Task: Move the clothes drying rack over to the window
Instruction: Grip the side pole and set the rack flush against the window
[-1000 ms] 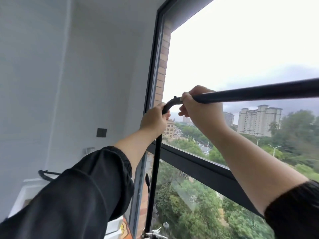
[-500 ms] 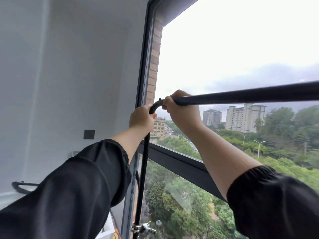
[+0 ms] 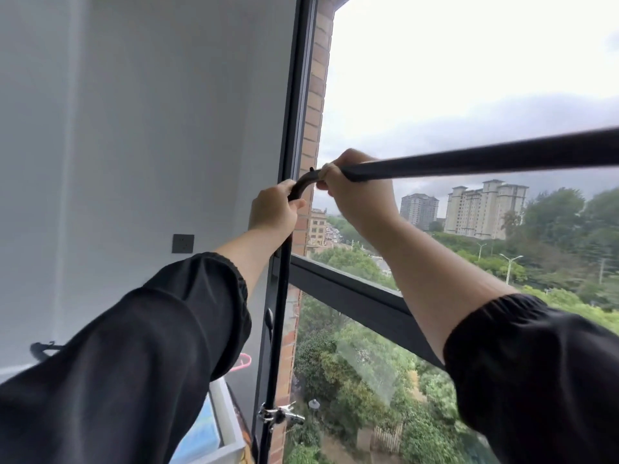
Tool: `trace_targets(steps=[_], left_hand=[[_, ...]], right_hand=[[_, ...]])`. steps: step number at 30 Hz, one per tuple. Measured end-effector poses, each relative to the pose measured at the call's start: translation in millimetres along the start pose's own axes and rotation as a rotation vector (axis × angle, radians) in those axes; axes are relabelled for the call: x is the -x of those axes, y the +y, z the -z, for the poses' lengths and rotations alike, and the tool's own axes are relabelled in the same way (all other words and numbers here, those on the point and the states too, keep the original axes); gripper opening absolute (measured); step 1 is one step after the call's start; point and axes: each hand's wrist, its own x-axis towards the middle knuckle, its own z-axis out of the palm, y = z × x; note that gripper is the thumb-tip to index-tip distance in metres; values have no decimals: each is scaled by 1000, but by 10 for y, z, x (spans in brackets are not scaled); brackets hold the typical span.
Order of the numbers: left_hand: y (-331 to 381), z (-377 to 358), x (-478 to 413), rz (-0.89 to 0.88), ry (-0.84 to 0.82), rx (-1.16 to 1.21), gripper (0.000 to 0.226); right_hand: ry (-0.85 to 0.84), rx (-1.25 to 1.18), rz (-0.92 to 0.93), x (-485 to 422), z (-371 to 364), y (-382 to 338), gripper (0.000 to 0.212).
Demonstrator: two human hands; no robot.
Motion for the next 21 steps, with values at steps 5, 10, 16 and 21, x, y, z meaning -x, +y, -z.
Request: trace_targets(steps=[5,10,16,21], left_hand=[[-132,-40,402,40,-90,134,24],[-308,-85,1011,170,-228,227,25],[-905,-165,2140,269,-450,54,56],[-1329,-341,2975,519,-718,164,66]], right_hand=[[83,-69,-8,207,165,-62,11],[-51,14,-131,575,81,81,40],[-287,93,-410,1182,-332,515,55],[-486,240,-574,1775,-737,992,54]])
